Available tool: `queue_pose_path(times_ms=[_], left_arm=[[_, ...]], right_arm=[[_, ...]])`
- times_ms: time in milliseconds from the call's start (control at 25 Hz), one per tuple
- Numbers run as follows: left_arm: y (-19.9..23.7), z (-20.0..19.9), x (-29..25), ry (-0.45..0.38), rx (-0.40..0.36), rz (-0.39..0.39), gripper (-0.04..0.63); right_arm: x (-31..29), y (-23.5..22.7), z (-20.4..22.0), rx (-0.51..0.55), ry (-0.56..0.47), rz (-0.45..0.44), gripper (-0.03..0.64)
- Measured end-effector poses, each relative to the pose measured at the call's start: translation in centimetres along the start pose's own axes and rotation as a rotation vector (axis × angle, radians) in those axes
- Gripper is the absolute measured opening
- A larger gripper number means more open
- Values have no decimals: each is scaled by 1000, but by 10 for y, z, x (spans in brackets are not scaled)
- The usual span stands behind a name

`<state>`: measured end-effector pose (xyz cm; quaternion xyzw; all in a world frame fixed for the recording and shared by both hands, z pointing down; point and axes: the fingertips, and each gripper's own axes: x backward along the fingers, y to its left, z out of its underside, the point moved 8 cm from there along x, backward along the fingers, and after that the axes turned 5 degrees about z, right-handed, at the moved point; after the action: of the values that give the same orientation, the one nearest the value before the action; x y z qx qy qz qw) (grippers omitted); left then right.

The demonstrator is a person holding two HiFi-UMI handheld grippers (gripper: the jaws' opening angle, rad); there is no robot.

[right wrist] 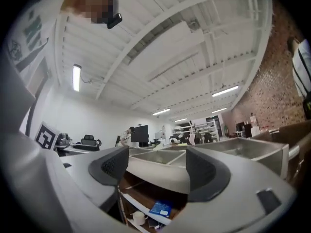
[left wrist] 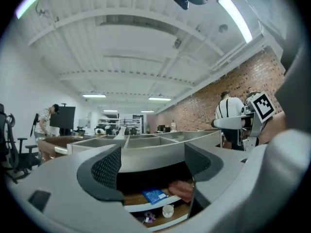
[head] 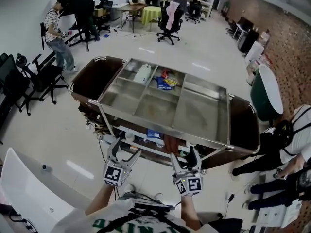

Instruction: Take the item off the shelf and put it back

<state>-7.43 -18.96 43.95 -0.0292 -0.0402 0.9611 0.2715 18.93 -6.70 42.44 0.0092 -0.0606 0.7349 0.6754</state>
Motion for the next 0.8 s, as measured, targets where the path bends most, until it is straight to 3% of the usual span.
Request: queue_pose_path(times_ms=[160, 400, 800], left_arm=[[-11, -24, -15, -51, 17, 33, 393], [-24, -24, -23, -44, 47, 61, 394], [-18, -25, 2, -65, 79, -3, 394]], right_arm=[[2, 0, -21, 85, -7, -24, 325], [8, 1, -15, 52, -9, -12, 324], [2, 26, -10, 17, -12, -115, 324]])
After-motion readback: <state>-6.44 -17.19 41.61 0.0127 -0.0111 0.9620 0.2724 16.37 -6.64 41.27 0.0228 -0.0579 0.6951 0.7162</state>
